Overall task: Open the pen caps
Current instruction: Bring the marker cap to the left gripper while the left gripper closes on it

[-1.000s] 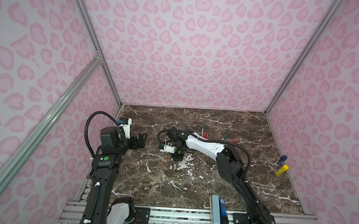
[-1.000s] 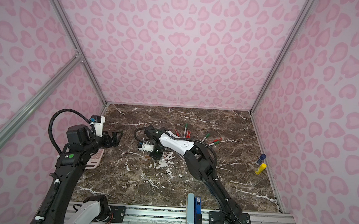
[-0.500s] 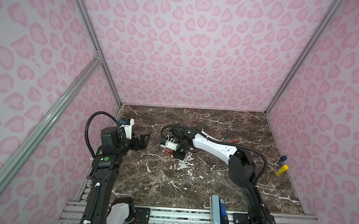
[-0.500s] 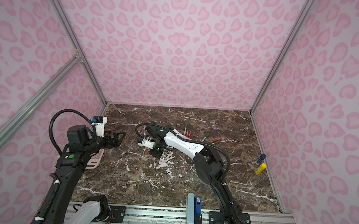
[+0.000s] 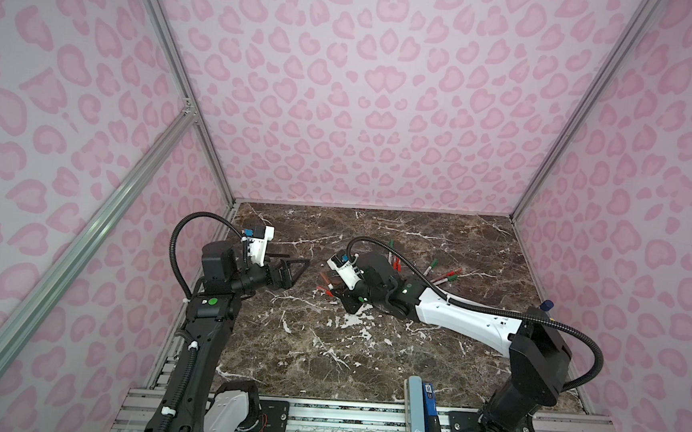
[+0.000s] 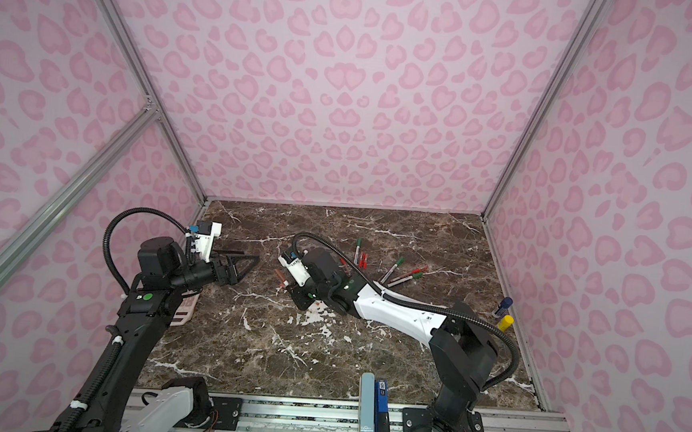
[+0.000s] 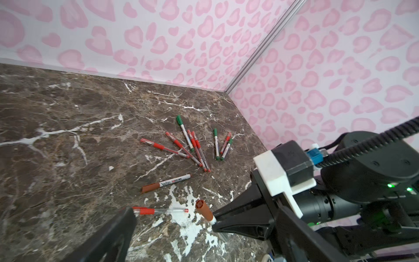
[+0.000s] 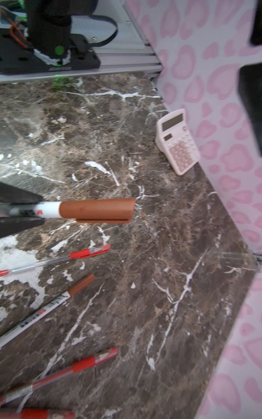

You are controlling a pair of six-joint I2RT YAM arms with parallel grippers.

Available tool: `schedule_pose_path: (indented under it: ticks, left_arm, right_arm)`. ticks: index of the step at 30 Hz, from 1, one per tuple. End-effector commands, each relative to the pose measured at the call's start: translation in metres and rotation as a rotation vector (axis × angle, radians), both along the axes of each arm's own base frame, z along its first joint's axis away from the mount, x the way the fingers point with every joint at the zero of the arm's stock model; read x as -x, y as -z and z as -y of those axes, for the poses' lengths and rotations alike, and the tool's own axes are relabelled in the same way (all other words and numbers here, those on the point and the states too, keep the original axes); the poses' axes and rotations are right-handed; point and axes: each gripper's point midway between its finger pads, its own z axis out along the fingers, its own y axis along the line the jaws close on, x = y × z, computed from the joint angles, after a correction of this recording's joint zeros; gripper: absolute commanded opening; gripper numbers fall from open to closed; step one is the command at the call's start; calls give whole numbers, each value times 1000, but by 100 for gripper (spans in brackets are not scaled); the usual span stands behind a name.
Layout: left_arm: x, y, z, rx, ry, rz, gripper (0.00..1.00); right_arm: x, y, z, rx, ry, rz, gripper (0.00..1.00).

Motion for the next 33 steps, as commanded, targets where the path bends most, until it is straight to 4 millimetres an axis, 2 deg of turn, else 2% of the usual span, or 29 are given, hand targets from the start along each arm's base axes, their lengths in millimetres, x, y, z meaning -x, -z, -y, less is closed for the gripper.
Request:
schedule_pose_path:
  ticks: [1,5,12,22,23,28,29,33]
  left_arm:
    - [3,-9,12,29,62,36,97]
    - [-1,-2,19,56,72,0,91]
    - [-6,2,31,68,93,-35,73]
    - [-4,4,36,57,107,-35,38]
    - [-3,4,38,54,112,-29,30]
    - [-3,4,37,49,103,-35,5]
    - [-3,3,37,47,99,-28,4]
    - [-2,1,36,47,100,-25,4]
  right_arm:
    - [-15,-40,-11,-194,119,93,0]
    - [-4,-50,-18,-227,91,131,0]
    - [6,-50,-28,-223,66,144,0]
    - [10,-55,-37,-232,58,150,0]
    - [10,-56,-38,-239,56,153,0]
    - [10,-56,-42,-219,51,152,0]
    - [11,-56,-42,-223,52,153,2]
    - [12,-45,-42,-194,55,140,22]
